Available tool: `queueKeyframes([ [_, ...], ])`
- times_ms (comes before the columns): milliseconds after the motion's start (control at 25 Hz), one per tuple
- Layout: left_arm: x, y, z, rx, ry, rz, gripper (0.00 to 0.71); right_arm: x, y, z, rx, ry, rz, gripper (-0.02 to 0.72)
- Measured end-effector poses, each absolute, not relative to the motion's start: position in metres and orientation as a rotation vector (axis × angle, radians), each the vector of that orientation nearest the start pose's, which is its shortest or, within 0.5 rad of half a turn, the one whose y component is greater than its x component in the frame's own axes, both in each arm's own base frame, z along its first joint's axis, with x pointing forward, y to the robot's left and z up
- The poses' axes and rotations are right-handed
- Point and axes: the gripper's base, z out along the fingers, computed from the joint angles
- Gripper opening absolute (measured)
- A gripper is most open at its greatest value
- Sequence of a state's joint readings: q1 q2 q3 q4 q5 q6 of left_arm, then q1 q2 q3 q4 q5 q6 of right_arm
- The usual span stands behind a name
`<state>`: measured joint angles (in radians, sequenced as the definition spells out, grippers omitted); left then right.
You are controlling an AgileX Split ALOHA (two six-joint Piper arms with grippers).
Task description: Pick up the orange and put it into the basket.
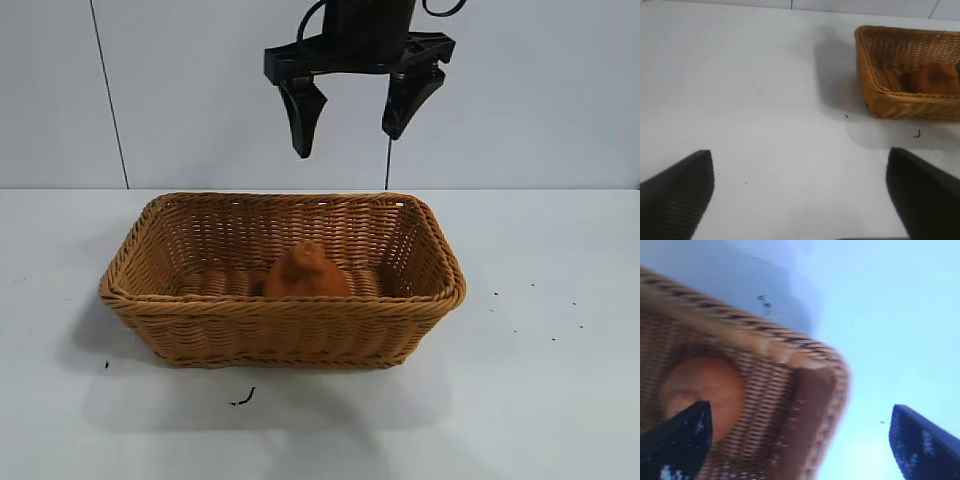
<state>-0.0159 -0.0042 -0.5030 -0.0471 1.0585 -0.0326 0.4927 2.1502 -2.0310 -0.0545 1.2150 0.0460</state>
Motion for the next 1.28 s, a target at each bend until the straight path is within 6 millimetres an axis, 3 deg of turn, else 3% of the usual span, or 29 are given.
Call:
queueKeyframes([
  [160, -0.006, -0.004, 0.278, -0.015, 2.035, -0.087, 0.672, 0.433, 0.176, 0.266, -0.504, 2.768, 0.026, 0.690],
  [400, -0.006, -0.004, 0.278, -0.015, 2.035, -0.087, 0.672, 0.459, 0.089, 0.266, -0.235, 2.803, -0.023, 0.690],
  [560, -0.006, -0.004, 0.278, -0.015, 2.035, -0.087, 0.672, 0.466, 0.039, 0.266, -0.084, 2.813, -0.051, 0.690],
  [680, -0.006, -0.004, 0.278, -0.015, 2.035, -0.087, 0.672, 0.467, 0.015, 0.266, -0.013, 2.815, -0.065, 0.690],
  [960, -0.006, -0.004, 0.278, -0.015, 2.035, -0.087, 0.672, 0.455, 0.002, 0.265, 0.018, 2.847, -0.073, 0.691],
  [1120, -0.006, -0.004, 0.278, -0.015, 2.035, -0.087, 0.672, 0.429, 0.004, 0.266, 0.019, 2.902, -0.031, 0.693],
  [1280, -0.006, -0.004, 0.278, -0.015, 2.035, -0.087, 0.672, 0.388, 0.006, 0.274, 0.010, 2.947, 0.005, 0.696],
])
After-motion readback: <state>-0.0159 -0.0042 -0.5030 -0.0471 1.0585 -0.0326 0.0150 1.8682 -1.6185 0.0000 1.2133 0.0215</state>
